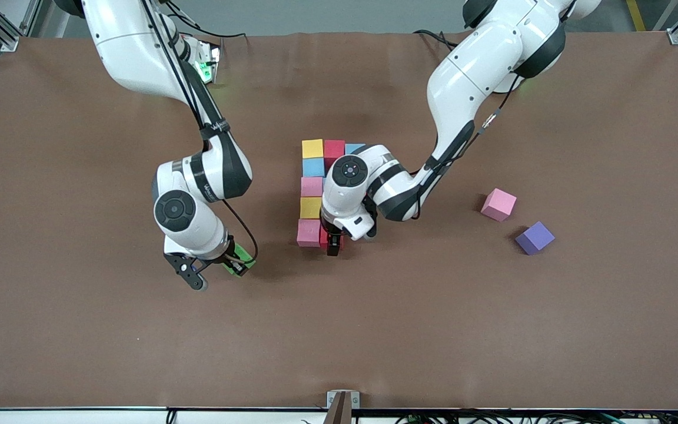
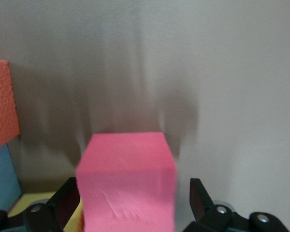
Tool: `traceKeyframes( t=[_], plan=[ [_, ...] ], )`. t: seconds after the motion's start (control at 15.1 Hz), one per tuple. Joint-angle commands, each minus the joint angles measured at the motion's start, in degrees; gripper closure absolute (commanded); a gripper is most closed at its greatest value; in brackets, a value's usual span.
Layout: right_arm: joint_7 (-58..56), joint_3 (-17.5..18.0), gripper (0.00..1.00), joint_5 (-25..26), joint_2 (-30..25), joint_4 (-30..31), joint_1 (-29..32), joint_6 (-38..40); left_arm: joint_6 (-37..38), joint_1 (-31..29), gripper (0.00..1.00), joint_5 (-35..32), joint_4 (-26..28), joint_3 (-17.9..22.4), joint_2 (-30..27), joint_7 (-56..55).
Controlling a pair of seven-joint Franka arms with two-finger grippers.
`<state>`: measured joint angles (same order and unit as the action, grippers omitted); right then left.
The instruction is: Arrange 11 blocks into digit 3
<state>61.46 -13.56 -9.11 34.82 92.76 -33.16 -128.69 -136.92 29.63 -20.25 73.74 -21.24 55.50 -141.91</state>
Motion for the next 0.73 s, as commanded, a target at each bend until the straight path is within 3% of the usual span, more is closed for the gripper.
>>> traceKeyframes(
  t=[0.0,0.4,0.66],
  plan=[
    [4.79,-0.06,0.98,-1.09,-1.24,1.11,-1.99,-0.16,3.84,-0.01,0.00,1.88,0.69,0.33,-3.37,0.06],
    [18.24,0.03,0.99,-2.57,-1.24,-2.41,-5.16,-0.16,7.45,-2.20,0.00,5.91,7.63,0.24,-12.68,5.66],
    [24.05,-0.06,0.99,-4.42,-0.89,-4.34,-6.57,-0.16,11.31,-7.47,0.00,7.59,15.18,0.32,-21.29,19.53]
  ],
)
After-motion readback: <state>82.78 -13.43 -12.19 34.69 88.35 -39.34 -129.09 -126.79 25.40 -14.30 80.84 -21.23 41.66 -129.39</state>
